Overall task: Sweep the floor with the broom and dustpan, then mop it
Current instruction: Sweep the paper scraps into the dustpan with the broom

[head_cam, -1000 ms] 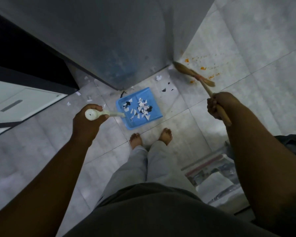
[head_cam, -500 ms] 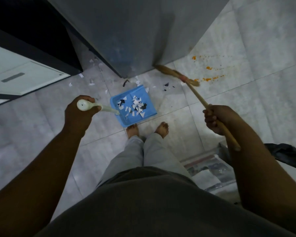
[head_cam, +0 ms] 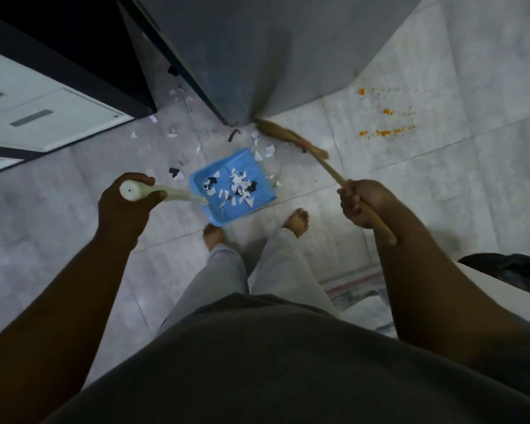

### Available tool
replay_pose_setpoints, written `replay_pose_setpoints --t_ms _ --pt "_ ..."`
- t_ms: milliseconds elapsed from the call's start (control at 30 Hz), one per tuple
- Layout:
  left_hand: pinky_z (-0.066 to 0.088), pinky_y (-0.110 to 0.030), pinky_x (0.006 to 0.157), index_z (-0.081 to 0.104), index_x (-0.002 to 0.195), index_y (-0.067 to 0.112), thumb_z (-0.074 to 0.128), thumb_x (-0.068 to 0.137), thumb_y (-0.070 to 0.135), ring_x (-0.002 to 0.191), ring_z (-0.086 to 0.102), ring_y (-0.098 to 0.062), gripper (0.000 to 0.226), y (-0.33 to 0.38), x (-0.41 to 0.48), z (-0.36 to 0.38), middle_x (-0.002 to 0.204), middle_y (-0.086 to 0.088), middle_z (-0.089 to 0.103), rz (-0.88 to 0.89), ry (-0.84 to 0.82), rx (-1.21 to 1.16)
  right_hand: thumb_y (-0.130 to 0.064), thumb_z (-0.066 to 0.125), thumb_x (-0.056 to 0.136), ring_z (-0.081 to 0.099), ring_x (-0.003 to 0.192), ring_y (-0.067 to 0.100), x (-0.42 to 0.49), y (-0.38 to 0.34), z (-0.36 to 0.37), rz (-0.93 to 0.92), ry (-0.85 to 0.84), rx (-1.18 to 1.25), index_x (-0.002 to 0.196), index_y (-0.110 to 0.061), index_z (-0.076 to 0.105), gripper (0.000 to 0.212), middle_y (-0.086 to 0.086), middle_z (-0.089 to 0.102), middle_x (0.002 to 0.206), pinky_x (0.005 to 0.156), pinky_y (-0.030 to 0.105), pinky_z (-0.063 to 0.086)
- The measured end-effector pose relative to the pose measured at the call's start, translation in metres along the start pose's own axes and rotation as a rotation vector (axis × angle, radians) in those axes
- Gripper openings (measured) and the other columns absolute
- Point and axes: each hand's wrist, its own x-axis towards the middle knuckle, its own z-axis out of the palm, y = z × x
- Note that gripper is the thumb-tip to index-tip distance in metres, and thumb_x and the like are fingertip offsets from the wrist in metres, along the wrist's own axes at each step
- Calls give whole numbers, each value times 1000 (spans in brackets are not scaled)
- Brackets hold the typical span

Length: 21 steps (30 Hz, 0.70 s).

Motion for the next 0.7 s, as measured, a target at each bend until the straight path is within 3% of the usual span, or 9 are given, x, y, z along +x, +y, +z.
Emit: replay_pose_setpoints --t_ms 100,200,333,467,600,700 --pt "53 -51 94 68 104 9 81 75 2 98 65 -24 32 -5 17 -5 107 -10 69 -12 -28 62 -28 31 106 35 32 3 -19 25 -12 -41 -11 33 80 -12 48 35 -6 42 45 31 14 26" --pt "53 -52 94 67 101 14 82 76 6 99 66 -27 31 -11 36 -17 104 -6 69 16 -90 121 -28 29 106 32 31 3 -32 44 -25 -73 28 127 78 -14 44 35 -8 38 43 30 14 24" --pt "54 -46 94 66 95 24 83 75 8 96 65 -19 31 -23 54 -45 103 1 68 60 -157 112 -30 27 105 29 30 3 -21 62 -30 -71 100 285 73 -16 40 37 -9 34 40 29 15 23" --pt "54 -39 95 63 88 34 83 75 8 96 64 -13 35 -40 70 -75 103 4 68 110 -218 140 -29 27 103 34 32 3 11 94 13 -25 101 348 71 -19 39 36 -10 35 40 35 11 22" --pt "54 -39 95 65 92 27 81 76 12 96 64 -13 28 -57 81 -97 100 5 67 158 -256 121 -23 27 104 34 33 3 24 133 70 -10 54 374 74 -17 41 34 -10 36 40 34 11 25" --pt "54 -45 95 65 90 30 82 75 12 96 64 -14 29 -67 84 -112 99 5 67 164 -284 106 -31 29 104 34 34 2 9 167 95 7 -28 314 77 -17 47 35 -10 38 42 40 9 16"
